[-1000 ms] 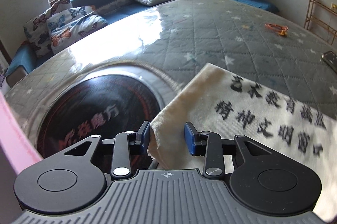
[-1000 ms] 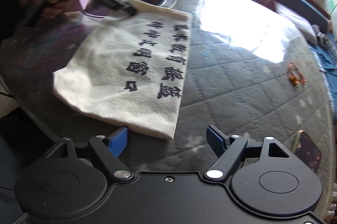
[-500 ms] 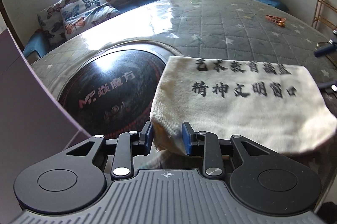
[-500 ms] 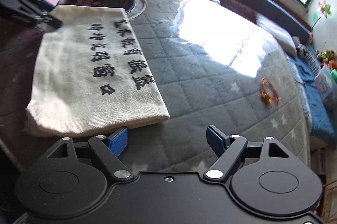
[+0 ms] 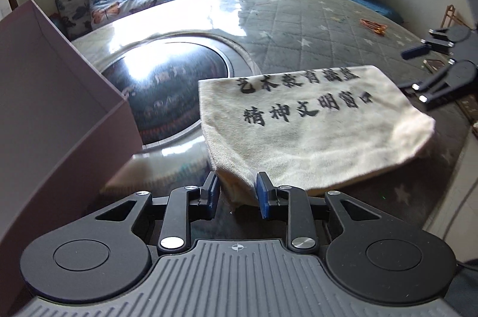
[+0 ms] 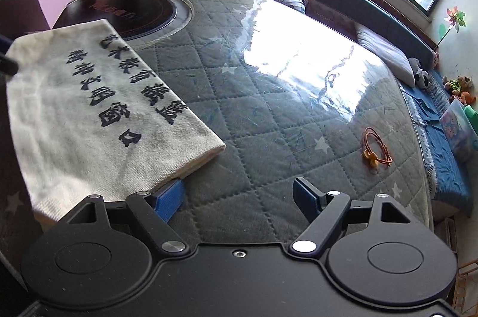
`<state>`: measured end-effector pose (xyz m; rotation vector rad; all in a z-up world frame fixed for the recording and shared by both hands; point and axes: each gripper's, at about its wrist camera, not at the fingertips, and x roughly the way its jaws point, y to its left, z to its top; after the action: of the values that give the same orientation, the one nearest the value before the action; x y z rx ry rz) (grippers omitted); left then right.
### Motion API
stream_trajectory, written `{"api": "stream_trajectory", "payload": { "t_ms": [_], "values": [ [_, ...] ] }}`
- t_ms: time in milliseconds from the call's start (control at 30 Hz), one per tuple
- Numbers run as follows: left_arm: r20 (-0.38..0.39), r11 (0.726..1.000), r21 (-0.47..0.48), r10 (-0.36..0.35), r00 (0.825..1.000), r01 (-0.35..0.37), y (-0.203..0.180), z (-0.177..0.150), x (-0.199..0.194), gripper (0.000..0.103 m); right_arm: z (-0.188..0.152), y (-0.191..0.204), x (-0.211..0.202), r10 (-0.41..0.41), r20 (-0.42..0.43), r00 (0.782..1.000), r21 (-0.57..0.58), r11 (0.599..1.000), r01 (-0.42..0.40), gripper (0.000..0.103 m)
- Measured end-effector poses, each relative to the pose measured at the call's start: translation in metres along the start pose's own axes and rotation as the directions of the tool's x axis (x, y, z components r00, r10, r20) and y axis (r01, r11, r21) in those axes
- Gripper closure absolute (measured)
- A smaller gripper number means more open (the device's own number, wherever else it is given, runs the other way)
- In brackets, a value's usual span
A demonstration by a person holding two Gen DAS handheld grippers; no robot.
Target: Fold shopping bag
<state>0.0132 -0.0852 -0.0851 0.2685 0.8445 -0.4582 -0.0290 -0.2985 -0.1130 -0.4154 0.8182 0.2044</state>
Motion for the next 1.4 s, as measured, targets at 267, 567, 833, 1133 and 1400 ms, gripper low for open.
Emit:
{"api": "stream_trajectory", "payload": {
  "t_ms": [267,567,833,1133,1400],
  "values": [
    [-0.013,0.999,0.027,-0.020,1.000,0.021,-0.001,-0.006,-0.011,0.069,0.003,0.000,-0.020,-0.031,0.021,0.999,-0.014,0.999,0.032,0.021],
    [0.044,0.999,0.047,0.019,0.999,-0.021,0.004,-0.006,-0.041,0.068,0.009,0.018,-0.054,0.057,0.087,0.995,-0.015,0.998,-0.056,0.021],
    [0.108,0.996,0.080,0.015,0.994,-0.024,0.005,0.009,-0.025,0.069,0.004,0.043,-0.057,0.099,0.071,0.992,-0.060,0.994,-0.095,0.021],
    [0.051,0.999,0.054,-0.006,0.999,0.003,0.017,0.003,0.004,0.068,-0.003,0.042,-0.045,0.116,0.045,0.992,-0.034,0.993,-0.115,0.021],
    [0.049,0.995,0.103,-0.004,0.999,-0.001,0.011,0.003,0.009,0.067,0.007,0.053,-0.048,0.102,0.082,0.991,-0.085,0.992,-0.095,0.021]
  ]
}}
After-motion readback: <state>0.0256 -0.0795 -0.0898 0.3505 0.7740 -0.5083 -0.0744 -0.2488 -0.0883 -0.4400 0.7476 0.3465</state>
